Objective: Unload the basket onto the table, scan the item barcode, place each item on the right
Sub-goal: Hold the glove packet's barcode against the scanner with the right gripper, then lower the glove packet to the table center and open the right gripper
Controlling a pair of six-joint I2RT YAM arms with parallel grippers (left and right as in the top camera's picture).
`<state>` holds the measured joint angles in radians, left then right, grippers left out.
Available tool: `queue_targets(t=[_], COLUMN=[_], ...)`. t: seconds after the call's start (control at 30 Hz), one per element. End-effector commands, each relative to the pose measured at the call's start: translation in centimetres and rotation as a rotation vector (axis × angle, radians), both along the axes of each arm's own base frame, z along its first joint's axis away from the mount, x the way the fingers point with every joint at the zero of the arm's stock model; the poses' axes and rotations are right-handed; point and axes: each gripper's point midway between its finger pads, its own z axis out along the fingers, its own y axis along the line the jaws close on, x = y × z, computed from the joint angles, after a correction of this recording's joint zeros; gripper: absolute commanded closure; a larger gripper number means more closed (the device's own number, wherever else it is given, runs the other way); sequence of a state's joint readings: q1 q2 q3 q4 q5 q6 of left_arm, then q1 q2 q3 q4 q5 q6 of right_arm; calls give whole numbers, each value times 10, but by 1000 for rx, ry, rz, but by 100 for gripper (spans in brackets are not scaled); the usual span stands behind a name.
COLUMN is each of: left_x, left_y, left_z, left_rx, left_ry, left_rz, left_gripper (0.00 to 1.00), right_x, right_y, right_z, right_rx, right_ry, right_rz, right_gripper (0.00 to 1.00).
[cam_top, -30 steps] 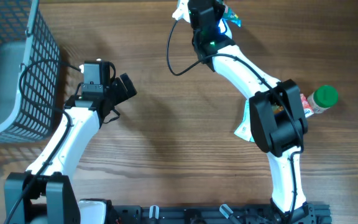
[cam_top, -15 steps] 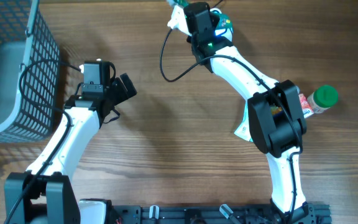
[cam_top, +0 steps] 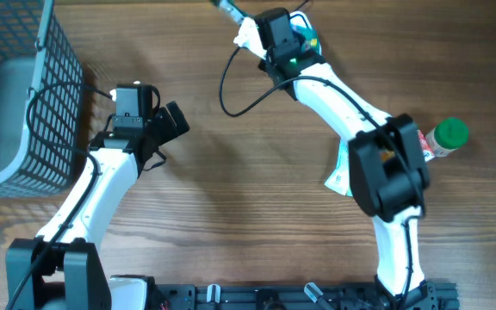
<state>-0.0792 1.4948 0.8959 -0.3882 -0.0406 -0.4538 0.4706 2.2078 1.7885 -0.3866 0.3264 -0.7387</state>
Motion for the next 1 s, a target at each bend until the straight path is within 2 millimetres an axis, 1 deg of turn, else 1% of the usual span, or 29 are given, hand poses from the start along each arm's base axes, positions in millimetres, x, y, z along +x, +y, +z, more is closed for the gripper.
queue_targets(t=[0.0, 0.07, 0.1, 0.13, 0.17, 0.2, 0.27, 0.3, 0.33, 0.37, 0.4, 0.43, 0.47, 0.57, 0.63, 0.73, 0.77, 0.83, 0.97], left_x=[3, 3, 3, 3, 3, 3, 3, 3, 3, 3, 3, 3, 3, 3, 3, 3, 3, 3, 3], left_y=[3, 3, 3, 3, 3, 3, 3, 3, 3, 3, 3, 3, 3, 3, 3, 3, 3, 3, 3], left_z=[5, 5, 5, 5, 5, 5, 5, 5, 5, 5, 5, 5, 5, 5, 5, 5, 5, 5, 5], left_rx=[13, 13, 13, 13, 13, 13, 13, 13, 13, 13, 13, 13, 13, 13, 13, 13, 13, 13, 13], left_ry=[-15, -15, -15, -15, -15, -15, -15, -15, -15, -15, -15, -15, -15, -15, -15, -15, -15, -15, -15], left_rz=[6, 5, 5, 5, 5, 5, 5, 5, 6, 5, 5, 5, 5, 5, 5, 5, 5, 5, 5], left_gripper=[0, 0, 0, 0, 0, 0, 0, 0, 0, 0, 0, 0, 0, 0, 0, 0, 0, 0, 0], right_x=[-44, -82, -101, -115, -130, -144, -165, -174, -183, -190, -194, -198, -201, -205, -208, -211, -209, -199, -171], right_y=[43, 59, 63, 64, 62, 55, 43, 39, 34, 31, 28, 25, 22, 8, 0, -2, 0, 5, 19], right_z=[59, 51, 44, 36, 28, 17, 1, -7, -17, -25, -32, -39, -45, -62, -69, -73, -72, -71, -65], right_rx=[449, 616, 675, 700, 710, 694, 648, 632, 618, 607, 594, 584, 570, 523, 500, 492, 499, 531, 615], right_ry=[144, 368, 487, 575, 655, 727, 810, 845, 879, 901, 911, 920, 924, 902, 894, 901, 895, 861, 769], right_rz=[2, -39, -90, -136, -189, -261, -344, -381, -423, -451, -465, -474, -485, -564, -608, -614, -612, -589, -528], right_gripper=[96, 96, 95, 94, 94, 94, 94, 90, 80, 57, 28, 7, 0, 0, 0, 0, 0, 0, 0])
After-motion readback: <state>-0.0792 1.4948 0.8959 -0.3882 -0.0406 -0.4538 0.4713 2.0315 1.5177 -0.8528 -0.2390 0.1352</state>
